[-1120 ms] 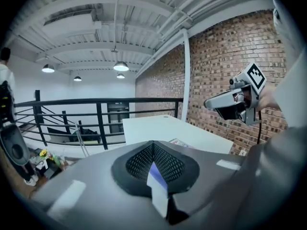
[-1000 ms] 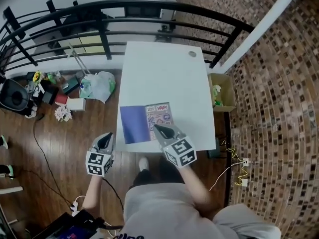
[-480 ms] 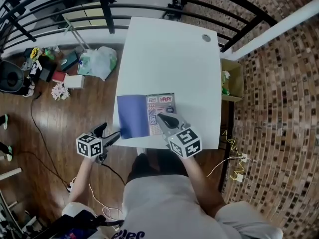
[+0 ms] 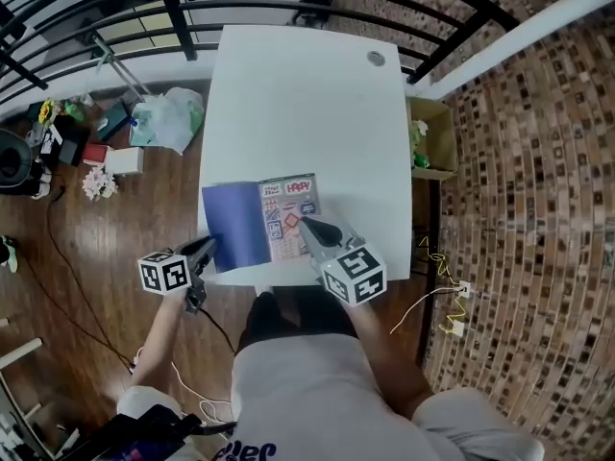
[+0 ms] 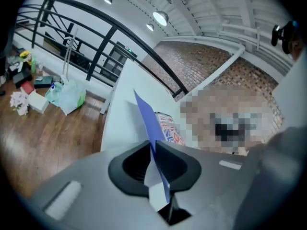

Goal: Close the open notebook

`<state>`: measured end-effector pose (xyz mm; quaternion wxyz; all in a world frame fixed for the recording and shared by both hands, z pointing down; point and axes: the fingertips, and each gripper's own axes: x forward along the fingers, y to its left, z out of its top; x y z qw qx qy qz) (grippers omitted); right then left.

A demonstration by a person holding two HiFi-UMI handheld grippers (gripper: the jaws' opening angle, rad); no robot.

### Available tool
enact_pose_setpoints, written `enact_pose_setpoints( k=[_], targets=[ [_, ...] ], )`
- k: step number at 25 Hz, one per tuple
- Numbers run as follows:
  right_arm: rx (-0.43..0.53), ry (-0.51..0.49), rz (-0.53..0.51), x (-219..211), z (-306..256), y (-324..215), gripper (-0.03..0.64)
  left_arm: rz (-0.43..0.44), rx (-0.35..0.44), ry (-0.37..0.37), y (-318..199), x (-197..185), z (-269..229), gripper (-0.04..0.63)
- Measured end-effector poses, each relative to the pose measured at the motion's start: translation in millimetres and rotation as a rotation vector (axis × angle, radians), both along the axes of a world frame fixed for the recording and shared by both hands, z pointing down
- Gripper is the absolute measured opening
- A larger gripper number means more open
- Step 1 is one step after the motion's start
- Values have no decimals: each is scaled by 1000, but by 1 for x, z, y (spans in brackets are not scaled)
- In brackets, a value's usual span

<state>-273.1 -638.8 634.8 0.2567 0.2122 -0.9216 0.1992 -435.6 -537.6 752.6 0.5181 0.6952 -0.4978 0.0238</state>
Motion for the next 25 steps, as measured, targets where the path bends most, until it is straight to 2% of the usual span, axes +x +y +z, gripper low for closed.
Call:
enact_pose_setpoints(
  k=[5,12,19,21,25],
  targets=[
    [8,-22,17,6,-9,-1,-9,-47,53,174,-8,14,-38,26],
    [20,-44,58,26,-19,-6,-9,-11,114,276,-39,61,-82,37],
    [26,-50,156,63,-20,-19,-9,85,122,300,-79,127,-90,48],
    [24,-50,187,76,-20,-22,-9,104,96,314,-88,150,-83,50],
    [23,-52,247,101,-20,-27,-9,122,48,281,-106,188,-59,52]
  ],
)
